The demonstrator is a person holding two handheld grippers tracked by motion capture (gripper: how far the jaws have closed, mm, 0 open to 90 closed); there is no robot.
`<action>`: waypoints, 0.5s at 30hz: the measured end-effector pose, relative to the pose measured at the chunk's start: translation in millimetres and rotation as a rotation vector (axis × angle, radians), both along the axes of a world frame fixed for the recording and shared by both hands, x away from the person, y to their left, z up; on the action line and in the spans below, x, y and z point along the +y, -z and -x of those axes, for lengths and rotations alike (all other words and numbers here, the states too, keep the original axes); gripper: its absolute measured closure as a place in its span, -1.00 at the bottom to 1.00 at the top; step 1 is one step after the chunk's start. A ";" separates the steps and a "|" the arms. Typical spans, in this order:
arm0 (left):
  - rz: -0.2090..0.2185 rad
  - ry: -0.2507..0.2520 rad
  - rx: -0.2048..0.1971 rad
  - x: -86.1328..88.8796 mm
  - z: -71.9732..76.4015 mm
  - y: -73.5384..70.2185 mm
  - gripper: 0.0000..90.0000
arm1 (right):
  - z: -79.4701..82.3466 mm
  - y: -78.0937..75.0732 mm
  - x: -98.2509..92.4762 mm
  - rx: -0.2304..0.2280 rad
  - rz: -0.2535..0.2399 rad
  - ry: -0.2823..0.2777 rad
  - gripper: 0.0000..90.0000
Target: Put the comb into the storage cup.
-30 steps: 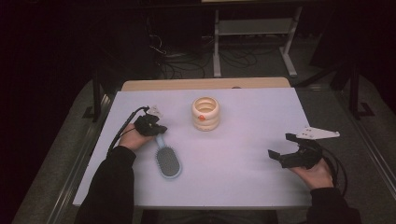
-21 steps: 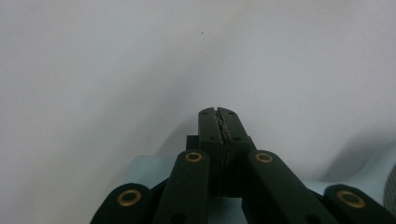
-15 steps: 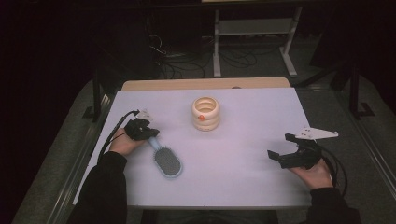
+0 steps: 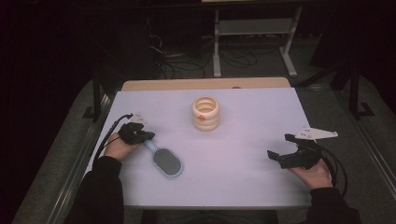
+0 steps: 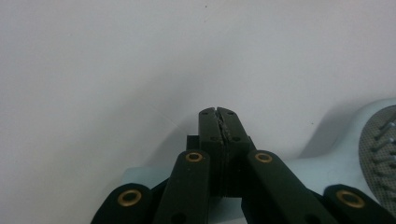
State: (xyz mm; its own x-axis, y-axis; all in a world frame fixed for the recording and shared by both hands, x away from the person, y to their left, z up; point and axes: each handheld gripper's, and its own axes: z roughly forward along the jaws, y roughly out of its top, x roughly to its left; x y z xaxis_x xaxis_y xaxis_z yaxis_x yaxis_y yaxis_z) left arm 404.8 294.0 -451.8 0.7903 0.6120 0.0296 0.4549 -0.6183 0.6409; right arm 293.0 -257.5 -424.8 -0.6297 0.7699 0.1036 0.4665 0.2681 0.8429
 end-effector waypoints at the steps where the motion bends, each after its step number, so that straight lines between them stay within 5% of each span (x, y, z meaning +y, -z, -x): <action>1: 0.003 -0.003 0.001 0.2 0.7 0.2 1.00 | 0.0 0.0 0.1 0.001 0.000 -0.001 -1.00; 15: 0.017 -0.004 0.002 6.2 11.2 0.4 1.00 | -0.5 0.9 0.7 0.005 0.007 0.001 -1.00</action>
